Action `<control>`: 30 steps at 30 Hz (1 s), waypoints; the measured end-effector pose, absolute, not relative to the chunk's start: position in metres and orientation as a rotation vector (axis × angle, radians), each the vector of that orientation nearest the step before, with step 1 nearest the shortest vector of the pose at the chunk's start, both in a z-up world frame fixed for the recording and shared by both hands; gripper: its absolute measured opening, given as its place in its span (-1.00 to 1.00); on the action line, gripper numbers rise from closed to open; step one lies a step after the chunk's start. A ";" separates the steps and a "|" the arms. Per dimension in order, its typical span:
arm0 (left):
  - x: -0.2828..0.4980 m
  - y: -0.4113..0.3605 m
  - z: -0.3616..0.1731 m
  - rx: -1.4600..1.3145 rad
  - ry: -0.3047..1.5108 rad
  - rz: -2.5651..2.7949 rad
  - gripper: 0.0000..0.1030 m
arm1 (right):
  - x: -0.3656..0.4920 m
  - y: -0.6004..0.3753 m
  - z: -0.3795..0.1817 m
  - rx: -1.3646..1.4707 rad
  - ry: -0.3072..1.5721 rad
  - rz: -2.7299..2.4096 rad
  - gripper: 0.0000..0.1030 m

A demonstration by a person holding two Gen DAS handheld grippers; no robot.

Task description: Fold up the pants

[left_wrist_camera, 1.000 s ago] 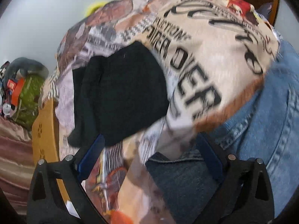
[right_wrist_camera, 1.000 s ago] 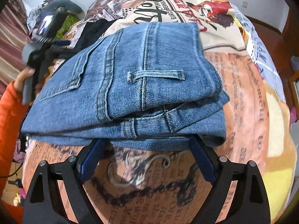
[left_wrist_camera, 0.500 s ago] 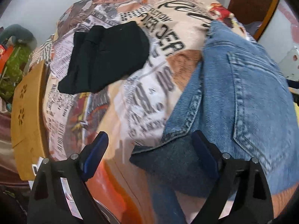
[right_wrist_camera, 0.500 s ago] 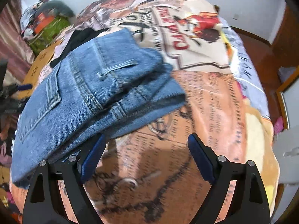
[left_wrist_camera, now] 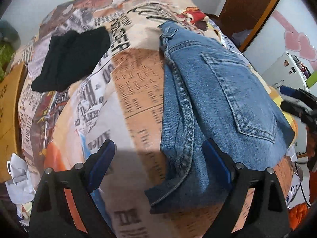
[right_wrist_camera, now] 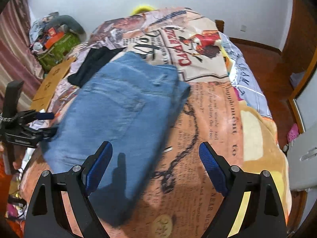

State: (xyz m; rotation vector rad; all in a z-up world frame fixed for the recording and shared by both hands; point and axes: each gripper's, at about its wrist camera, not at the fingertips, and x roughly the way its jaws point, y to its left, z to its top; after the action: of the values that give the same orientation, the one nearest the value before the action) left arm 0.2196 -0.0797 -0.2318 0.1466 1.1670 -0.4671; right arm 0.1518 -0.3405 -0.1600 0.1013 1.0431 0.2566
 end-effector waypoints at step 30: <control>0.232 -0.076 -0.197 0.200 0.971 -0.320 0.77 | 0.148 -0.349 -0.165 0.153 1.035 0.249 -0.19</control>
State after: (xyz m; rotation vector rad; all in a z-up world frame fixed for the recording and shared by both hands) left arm 0.2316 -0.0761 -0.1973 0.1999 0.9709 -0.3204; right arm 0.1476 -0.3489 -0.1648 0.1525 1.0353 0.2495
